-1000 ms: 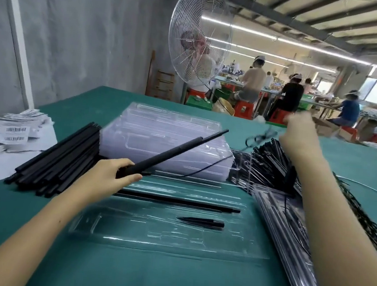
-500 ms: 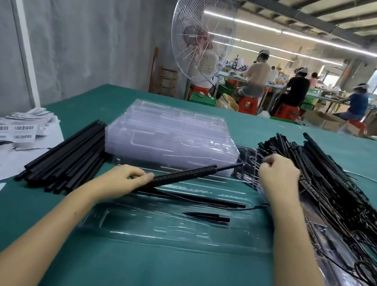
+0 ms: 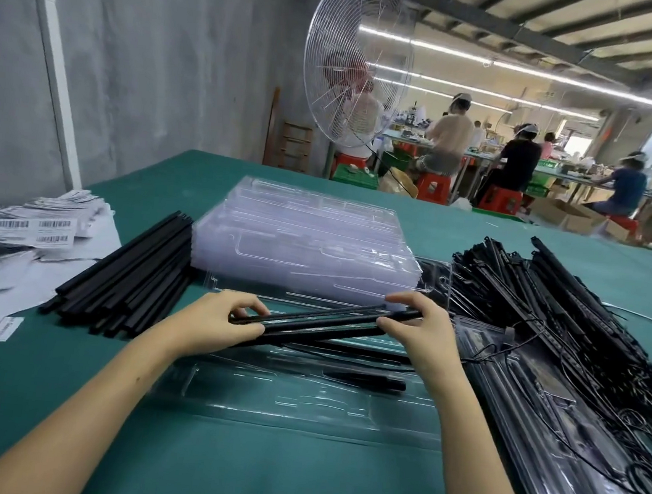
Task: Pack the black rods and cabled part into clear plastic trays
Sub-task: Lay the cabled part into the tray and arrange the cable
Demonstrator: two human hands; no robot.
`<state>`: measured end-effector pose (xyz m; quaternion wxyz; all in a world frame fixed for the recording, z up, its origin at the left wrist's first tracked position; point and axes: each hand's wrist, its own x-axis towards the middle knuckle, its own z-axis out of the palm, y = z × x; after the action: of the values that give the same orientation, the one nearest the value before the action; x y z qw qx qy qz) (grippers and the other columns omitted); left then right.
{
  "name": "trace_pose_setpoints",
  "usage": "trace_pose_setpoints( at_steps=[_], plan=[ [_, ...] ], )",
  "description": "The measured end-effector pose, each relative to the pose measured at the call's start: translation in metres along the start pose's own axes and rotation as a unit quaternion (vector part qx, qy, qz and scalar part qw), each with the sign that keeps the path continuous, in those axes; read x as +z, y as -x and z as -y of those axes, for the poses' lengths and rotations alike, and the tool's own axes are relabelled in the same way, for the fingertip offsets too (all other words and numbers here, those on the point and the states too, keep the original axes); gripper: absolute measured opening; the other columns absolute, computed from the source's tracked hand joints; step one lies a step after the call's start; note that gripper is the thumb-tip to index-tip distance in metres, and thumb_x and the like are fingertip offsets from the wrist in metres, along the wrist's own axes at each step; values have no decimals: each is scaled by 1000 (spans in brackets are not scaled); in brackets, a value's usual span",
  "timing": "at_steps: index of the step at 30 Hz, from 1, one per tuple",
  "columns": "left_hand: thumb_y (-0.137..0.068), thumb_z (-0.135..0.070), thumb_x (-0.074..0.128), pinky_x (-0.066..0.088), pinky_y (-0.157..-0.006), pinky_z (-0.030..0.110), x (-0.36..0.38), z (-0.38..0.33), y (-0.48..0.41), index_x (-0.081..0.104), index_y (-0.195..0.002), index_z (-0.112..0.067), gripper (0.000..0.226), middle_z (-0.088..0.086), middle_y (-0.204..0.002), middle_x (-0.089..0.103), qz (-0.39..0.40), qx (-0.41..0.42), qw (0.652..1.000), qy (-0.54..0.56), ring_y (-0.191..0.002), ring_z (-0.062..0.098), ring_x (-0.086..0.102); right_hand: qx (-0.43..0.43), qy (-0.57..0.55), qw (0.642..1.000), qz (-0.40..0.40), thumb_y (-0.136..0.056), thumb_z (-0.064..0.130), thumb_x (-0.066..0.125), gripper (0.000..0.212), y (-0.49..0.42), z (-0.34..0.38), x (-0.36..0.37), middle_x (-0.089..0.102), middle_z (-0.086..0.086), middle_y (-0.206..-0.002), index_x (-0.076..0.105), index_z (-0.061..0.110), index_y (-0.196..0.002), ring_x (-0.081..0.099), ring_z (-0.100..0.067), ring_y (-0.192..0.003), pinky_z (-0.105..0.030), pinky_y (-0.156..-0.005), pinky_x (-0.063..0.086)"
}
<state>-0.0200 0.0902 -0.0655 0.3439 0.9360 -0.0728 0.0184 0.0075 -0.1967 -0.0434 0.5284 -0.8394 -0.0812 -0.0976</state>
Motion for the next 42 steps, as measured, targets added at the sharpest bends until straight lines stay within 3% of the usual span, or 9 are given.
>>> trace_pose_setpoints(
  at_steps=[5, 7, 10, 12, 16, 20, 27, 34, 42],
  plan=[
    [-89, -40, 60, 41, -70, 19, 0, 1, 2, 56, -89, -52, 12, -14, -92, 62, 2, 6, 1000, -8, -79, 1, 57, -30, -42, 997, -49, -79, 3, 70, 33, 4, -2, 10, 57, 3, -118, 61, 27, -100, 64, -21, -83, -27, -77, 51],
    [-89, -40, 59, 44, -70, 23, 1, 0, 2, 56, -87, -52, 12, -14, -88, 62, -10, 9, 1000, -12, -73, 3, 57, -27, -36, 997, -67, -78, -1, 67, 37, 5, -1, 9, 50, 0, -120, 59, 26, -102, 65, -20, -76, -32, -80, 53],
    [-91, -40, 56, 47, -77, 30, 2, -1, 2, 51, -85, -55, 17, -17, -90, 60, -38, 6, 998, -41, -75, 1, 55, 1, -38, 997, -66, -74, -5, 62, 31, 4, -3, 6, 54, -7, -111, 58, 22, -87, 64, -28, -73, -40, -80, 54],
    [-92, -38, 56, 43, -71, 26, -1, -1, 3, 52, -86, -56, 19, -14, -90, 61, -50, 10, 998, -22, -75, 2, 55, 9, -25, 999, -25, -75, -3, 63, 26, 5, -4, 5, 61, -4, -103, 58, 22, -83, 63, -26, -72, -37, -74, 53],
    [-90, -37, 60, 40, -68, 22, -5, -1, 4, 56, -89, -53, 16, -8, -87, 64, -48, 21, 999, 10, -73, 6, 57, -5, 17, 999, 40, -81, 13, 70, 26, 4, -4, 11, 63, 10, -99, 57, 25, -100, 62, -10, -76, -25, -71, 52],
    [-90, -34, 61, 42, -71, 25, -4, 0, 8, 43, -92, -44, 21, -3, -82, 62, -17, 31, 999, 23, -70, 10, 53, -10, -35, 997, 75, -80, 11, 72, 9, 7, -1, 9, 68, -8, -74, 63, 14, -82, 64, -19, -67, -31, -67, 52],
    [-87, -32, 67, 40, -63, 20, -4, 3, 4, 52, -82, -38, 17, -10, -69, 67, 18, 23, 999, 21, -57, -1, 50, 21, 84, 965, 248, -74, 28, 78, 15, 11, -5, -15, 65, 4, -65, 69, 15, -70, 55, -5, -63, -25, -67, 44],
    [-80, -32, 74, 44, -69, 21, 1, -3, -8, 63, -74, -39, 15, -5, -72, 70, 32, 26, 999, 17, -62, -3, 58, 92, 104, 944, 298, -78, 25, 75, 29, 14, -1, -24, 55, 2, -49, 63, 19, -52, 50, -7, -47, -17, -51, 43],
    [-79, -32, 75, 46, -68, 22, 5, -3, -9, 65, -76, -34, 11, -4, -70, 69, 41, 7, 999, 0, -58, -6, 57, 116, 102, 928, 340, -76, 21, 77, 18, 18, 3, -27, 53, 5, -53, 61, 14, -70, 49, -7, -44, -20, -42, 41]
  ],
)
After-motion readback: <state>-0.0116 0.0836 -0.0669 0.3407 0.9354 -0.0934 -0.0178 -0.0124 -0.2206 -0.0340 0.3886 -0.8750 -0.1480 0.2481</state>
